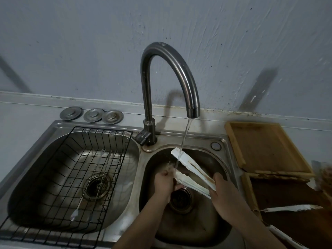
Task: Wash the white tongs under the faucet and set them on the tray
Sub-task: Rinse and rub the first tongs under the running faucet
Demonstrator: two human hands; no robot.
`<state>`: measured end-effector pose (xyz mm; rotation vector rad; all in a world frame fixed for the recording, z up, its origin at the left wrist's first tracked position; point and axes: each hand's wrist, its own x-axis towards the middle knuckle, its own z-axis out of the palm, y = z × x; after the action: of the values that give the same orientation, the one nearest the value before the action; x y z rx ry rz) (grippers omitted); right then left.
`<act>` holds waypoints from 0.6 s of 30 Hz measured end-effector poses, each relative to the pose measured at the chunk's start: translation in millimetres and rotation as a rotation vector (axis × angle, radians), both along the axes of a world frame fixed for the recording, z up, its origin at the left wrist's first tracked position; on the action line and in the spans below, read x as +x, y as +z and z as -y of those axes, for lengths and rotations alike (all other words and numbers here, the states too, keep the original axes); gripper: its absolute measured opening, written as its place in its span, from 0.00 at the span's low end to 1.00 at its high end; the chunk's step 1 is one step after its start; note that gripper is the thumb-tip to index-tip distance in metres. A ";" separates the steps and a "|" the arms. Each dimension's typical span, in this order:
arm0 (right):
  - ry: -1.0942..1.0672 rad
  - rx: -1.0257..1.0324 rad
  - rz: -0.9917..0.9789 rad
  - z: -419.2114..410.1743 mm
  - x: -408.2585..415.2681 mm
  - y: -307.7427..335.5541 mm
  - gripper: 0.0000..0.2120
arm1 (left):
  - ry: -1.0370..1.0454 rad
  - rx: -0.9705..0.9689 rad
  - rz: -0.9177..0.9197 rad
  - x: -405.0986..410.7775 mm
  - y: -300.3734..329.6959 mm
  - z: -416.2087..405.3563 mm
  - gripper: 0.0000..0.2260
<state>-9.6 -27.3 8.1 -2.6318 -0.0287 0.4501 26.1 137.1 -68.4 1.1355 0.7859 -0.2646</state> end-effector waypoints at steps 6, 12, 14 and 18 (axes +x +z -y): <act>0.020 -0.004 -0.028 -7.3 -3.3 0.1 0.05 | -0.015 -0.110 -0.004 3.1 -2.9 -3.9 0.05; 0.042 -0.005 -0.011 -10.0 -2.8 3.5 0.07 | -0.008 0.209 -0.039 4.8 -11.2 -4.6 0.12; 0.043 -0.019 -0.013 -8.5 -2.6 2.9 0.06 | -0.038 0.100 -0.049 6.9 -11.5 -5.2 0.10; 0.023 -0.017 -0.010 -6.8 -2.9 -0.5 0.06 | -0.123 0.049 -0.042 10.7 -8.4 -7.8 0.05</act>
<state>-12.5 -20.5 7.6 -2.6480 -0.0516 0.4733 36.8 144.8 -76.8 1.2302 0.7639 -0.3748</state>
